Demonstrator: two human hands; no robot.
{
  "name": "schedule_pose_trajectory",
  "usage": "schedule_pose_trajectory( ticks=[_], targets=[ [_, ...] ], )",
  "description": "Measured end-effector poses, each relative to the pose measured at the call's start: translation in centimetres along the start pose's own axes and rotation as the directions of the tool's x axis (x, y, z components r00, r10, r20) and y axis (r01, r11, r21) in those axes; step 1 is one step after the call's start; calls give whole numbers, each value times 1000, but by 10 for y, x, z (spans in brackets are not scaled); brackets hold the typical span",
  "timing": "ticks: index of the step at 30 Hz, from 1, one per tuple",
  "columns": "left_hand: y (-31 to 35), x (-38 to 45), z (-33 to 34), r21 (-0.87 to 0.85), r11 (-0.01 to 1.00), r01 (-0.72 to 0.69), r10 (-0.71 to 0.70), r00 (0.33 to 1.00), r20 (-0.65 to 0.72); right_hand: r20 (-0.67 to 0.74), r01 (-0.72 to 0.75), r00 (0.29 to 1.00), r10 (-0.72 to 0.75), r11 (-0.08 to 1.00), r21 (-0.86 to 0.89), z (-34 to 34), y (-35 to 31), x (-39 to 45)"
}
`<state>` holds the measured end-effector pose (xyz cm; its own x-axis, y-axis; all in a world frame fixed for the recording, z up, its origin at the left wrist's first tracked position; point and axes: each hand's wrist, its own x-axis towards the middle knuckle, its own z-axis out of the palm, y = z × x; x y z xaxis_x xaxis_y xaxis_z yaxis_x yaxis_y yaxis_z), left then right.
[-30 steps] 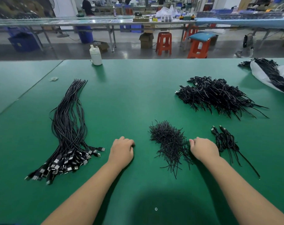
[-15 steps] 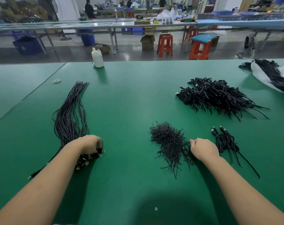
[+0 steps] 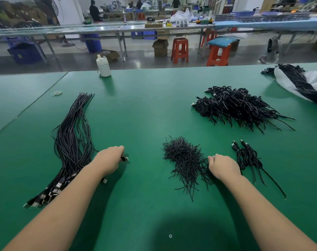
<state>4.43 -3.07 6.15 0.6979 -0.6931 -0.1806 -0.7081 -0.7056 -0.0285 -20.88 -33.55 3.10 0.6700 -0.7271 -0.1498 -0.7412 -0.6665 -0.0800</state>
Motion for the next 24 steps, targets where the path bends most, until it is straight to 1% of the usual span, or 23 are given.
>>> schedule_pose_trajectory(
  ticks=[4, 7, 9, 11, 12, 13, 14, 15, 16, 17, 18, 19, 20, 21, 22, 23, 24],
  targets=[
    [32, -5, -2, -25, 994, -110, 107, 989, -98, 16, 9, 1000, -9, 1000, 26, -2, 2, 2],
    [60, -12, -5, -100, 975, -198, 183, 973, -142, 25, 15, 1000, -16, 997, 74, -2, 6, 4],
    [80, -20, -10, -228, 945, -236, 204, 967, -155, 45, 13, 999, -17, 996, 87, -4, 7, 6],
    [96, -27, -16, -389, 880, -272, 225, 961, -162, 82, -5, 997, -4, 994, 108, -7, 7, 7],
    [103, -30, -20, -457, 839, -296, 249, 955, -162, 100, -15, 995, 2, 991, 133, -9, 7, 8],
    [110, -34, -25, -548, 777, -310, 269, 950, -157, 105, -21, 994, 3, 985, 171, -11, 6, 7],
    [116, -38, -30, -673, 676, -302, 285, 948, -139, 86, -17, 996, -2, 976, 217, -13, 5, 5],
    [123, -41, -36, -805, 528, -272, 304, 945, -120, 27, 5, 1000, -13, 962, 272, -14, 2, 2],
    [128, -43, -41, -904, 362, -225, 316, 942, -108, -69, 52, 997, -31, 940, 338, -17, -3, -3],
    [132, -44, -47, -966, 197, -168, 318, 943, -99, -175, 123, 983, -52, 898, 423, -19, -9, -9],
    [136, -46, -53, -993, 41, -110, 314, 945, -92, -242, 193, 968, -72, 828, 526, -23, -18, -17],
    [138, -47, -59, -993, -103, -59, 309, 947, -88, -251, 242, 963, -97, 722, 648, -27, -30, -24],
    [141, -48, -65, -975, -221, -17, 304, 949, -85, -206, 249, 969, -139, 576, 779, -31, -42, -32],
    [144, -47, -70, -952, -305, 11, 295, 952, -84, -136, 209, 969, -205, 398, 893, -35, -55, -39],
    [146, -46, -74, -934, -356, 21, 277, 957, -84, -74, 141, 958, -278, 230, 963, -38, -68, -46],
    [149, -45, -76, -924, -381, 18, 241, 967, -80, -26, 65, 939, -342, 105, 992, -40, -79, -52],
    [151, -43, -78, -923, -384, 4, 186, 980, -73, 9, 3, 922, -388, 31, 1000, -42, -87, -56]
  ],
)
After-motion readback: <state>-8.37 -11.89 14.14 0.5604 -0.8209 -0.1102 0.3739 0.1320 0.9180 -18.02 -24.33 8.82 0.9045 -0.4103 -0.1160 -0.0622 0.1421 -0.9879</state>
